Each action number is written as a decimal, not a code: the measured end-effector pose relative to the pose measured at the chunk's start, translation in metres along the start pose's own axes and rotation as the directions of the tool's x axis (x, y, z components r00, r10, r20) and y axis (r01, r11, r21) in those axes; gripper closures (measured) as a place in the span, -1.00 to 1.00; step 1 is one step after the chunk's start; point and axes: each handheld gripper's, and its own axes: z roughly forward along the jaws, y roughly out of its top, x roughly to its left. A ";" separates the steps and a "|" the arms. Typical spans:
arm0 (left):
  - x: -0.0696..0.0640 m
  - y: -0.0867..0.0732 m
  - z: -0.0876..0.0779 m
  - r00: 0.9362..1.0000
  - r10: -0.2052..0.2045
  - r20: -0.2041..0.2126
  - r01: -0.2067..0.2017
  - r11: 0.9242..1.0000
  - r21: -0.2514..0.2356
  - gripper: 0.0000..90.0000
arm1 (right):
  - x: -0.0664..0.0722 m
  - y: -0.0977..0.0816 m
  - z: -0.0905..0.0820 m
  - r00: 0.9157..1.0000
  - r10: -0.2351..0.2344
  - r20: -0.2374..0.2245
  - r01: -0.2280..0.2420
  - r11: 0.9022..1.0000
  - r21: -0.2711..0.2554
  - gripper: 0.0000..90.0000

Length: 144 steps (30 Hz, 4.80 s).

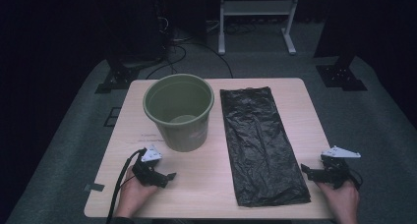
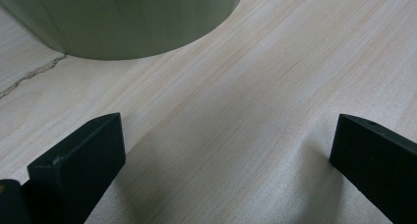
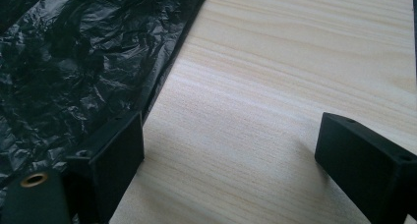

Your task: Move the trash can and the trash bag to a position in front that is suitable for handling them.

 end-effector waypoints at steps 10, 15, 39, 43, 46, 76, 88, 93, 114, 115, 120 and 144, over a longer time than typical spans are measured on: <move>0.000 0.000 0.000 1.000 0.000 0.000 0.000 1.000 0.000 -1.00 | 0.000 0.000 0.000 1.000 0.001 0.000 -0.001 1.000 0.001 -0.78; 0.000 0.000 0.000 1.000 -0.001 0.000 0.001 1.000 0.000 -1.00 | 0.000 0.000 0.000 1.000 0.001 0.000 -0.001 1.000 0.001 -0.78; -0.001 -0.001 -0.001 1.000 -0.002 0.000 0.002 1.000 -0.003 -1.00 | 0.020 0.014 -0.003 0.997 -0.019 -0.080 0.017 1.000 -0.023 -0.72; -0.002 -0.001 -0.001 1.000 -0.006 -0.003 0.006 1.000 -0.002 -1.00 | 0.027 0.020 0.004 0.994 -0.023 -0.112 0.021 1.000 -0.018 -0.70; -0.002 -0.001 -0.001 1.000 -0.006 -0.003 0.006 1.000 -0.002 -1.00 | 0.032 0.025 0.010 0.992 -0.035 -0.122 0.033 0.999 -0.013 -0.68; -0.003 -0.002 -0.002 1.000 -0.005 -0.001 0.005 1.000 -0.003 -1.00 | 0.045 0.023 0.013 0.983 -0.118 -0.137 0.119 0.993 -0.005 0.66; -0.005 -0.007 -0.011 0.997 -0.066 0.043 0.067 0.997 -0.027 -1.00 | 0.038 0.024 0.010 0.987 -0.110 -0.120 0.113 0.993 0.019 1.00; -0.003 -0.012 -0.026 0.998 -0.059 -0.032 0.058 0.998 -0.030 -1.00 | 0.018 0.021 0.004 0.993 -0.068 -0.101 0.070 0.997 0.016 1.00; -0.003 -0.020 -0.021 0.999 -0.039 -0.037 0.039 0.999 -0.002 -1.00 | -0.019 0.022 -0.004 0.999 -0.047 0.011 0.047 0.999 0.018 0.39; -0.002 -0.020 -0.021 0.999 -0.039 -0.037 0.039 0.999 -0.002 -1.00 | -0.018 0.022 -0.006 0.999 -0.048 0.026 0.048 0.999 0.008 0.21; -0.003 -0.018 -0.019 0.999 -0.035 -0.035 0.035 0.999 -0.001 -1.00 | -0.005 0.032 -0.018 0.995 -0.067 0.078 0.070 0.997 -0.037 -0.43; -0.005 -0.012 -0.013 0.999 -0.037 -0.038 0.037 0.999 0.001 -1.00 | 0.074 0.061 0.040 0.947 -0.272 -0.170 0.265 0.962 -0.061 -0.78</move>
